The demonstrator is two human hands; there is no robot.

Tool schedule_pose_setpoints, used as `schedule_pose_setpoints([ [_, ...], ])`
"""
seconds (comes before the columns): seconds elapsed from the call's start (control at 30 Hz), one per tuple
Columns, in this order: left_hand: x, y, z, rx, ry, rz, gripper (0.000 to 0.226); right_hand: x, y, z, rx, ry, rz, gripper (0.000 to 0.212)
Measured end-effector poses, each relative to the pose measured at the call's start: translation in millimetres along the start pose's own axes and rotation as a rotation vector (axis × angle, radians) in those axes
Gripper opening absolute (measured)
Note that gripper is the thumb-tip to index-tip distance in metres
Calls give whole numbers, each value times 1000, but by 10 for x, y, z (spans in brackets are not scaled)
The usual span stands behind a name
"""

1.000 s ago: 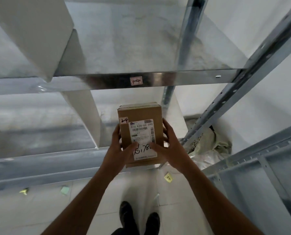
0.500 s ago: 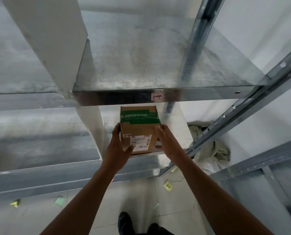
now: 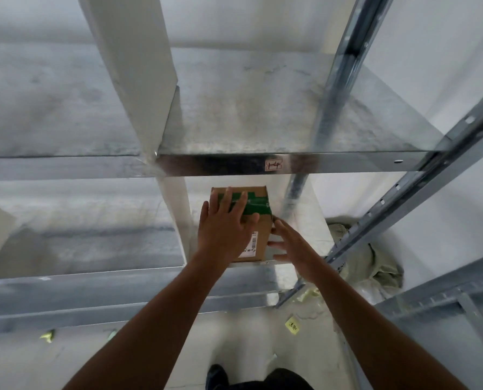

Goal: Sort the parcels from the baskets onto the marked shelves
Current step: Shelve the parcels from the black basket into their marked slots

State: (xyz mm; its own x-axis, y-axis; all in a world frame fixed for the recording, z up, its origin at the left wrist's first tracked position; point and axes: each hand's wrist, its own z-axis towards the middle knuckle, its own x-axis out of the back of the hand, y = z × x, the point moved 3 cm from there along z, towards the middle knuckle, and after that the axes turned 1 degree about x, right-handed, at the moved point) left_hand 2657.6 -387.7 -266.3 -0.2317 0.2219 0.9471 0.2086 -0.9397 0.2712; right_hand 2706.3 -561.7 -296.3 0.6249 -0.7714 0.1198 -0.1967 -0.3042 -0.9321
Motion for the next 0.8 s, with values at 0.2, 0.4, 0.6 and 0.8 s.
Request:
schedule_pose_setpoints([
  [0.2,-23,-166,66,66,-43,83,75,-85,-54,129,9,-97,-15,54],
  [0.4,115,-51,-13,130,-43,71,74,89,7,104,102,-97,-309,55],
  [0.6,141,184,-799,183,166,-43,63,265,378,-176,273,-72,-696,62],
  [0.8,-64,94,-2128,453,108,-93,68,-247,635,-639,332,-247,-847,60],
])
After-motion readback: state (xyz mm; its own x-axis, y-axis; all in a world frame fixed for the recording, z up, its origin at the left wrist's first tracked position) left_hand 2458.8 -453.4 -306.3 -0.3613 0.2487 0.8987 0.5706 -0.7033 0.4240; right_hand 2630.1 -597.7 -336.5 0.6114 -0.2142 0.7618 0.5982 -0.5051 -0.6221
